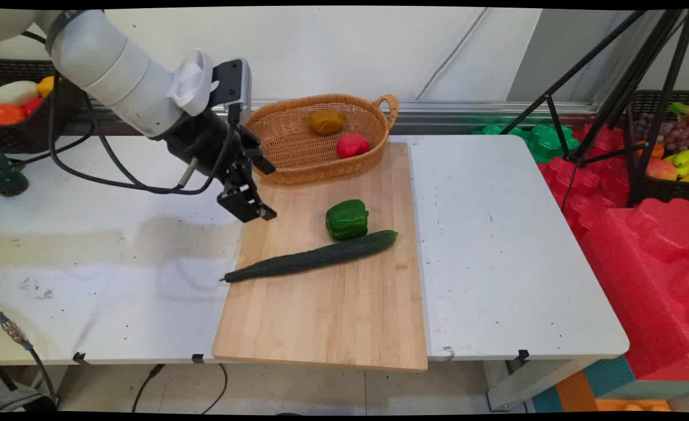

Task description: Pick up the potato from the vegetable basket

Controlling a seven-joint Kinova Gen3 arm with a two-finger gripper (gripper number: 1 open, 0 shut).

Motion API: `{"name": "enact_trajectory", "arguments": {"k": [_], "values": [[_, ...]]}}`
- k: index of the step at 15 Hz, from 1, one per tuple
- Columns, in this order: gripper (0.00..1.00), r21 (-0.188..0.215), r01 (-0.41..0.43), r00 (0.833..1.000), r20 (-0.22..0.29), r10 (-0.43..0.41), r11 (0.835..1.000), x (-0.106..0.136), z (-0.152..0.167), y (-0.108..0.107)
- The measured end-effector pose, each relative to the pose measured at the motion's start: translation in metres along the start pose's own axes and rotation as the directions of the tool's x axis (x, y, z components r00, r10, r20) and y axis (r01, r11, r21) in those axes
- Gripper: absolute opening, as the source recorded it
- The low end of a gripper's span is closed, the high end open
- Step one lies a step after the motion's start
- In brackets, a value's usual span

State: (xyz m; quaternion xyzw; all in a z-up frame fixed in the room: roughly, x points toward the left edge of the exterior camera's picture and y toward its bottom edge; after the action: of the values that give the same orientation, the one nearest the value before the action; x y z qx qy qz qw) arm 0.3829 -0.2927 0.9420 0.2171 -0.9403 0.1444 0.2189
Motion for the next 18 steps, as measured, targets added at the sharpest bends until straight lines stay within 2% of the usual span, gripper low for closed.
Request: {"name": "enact_trajectory", "arguments": {"k": [4,8,14,18], "values": [[1.0,0.008,0.014,0.999,-0.036,-0.014,1.0,0.003,0.001,-0.005],[1.0,0.058,0.074,0.994,-0.088,-0.068,0.996,0.012,-0.004,-0.017],[1.0,0.183,0.18,0.979,-0.13,-0.157,0.966,0.032,-0.006,-0.057],[1.0,0.271,0.223,0.972,-0.132,-0.193,0.936,0.047,0.005,-0.095]]}}
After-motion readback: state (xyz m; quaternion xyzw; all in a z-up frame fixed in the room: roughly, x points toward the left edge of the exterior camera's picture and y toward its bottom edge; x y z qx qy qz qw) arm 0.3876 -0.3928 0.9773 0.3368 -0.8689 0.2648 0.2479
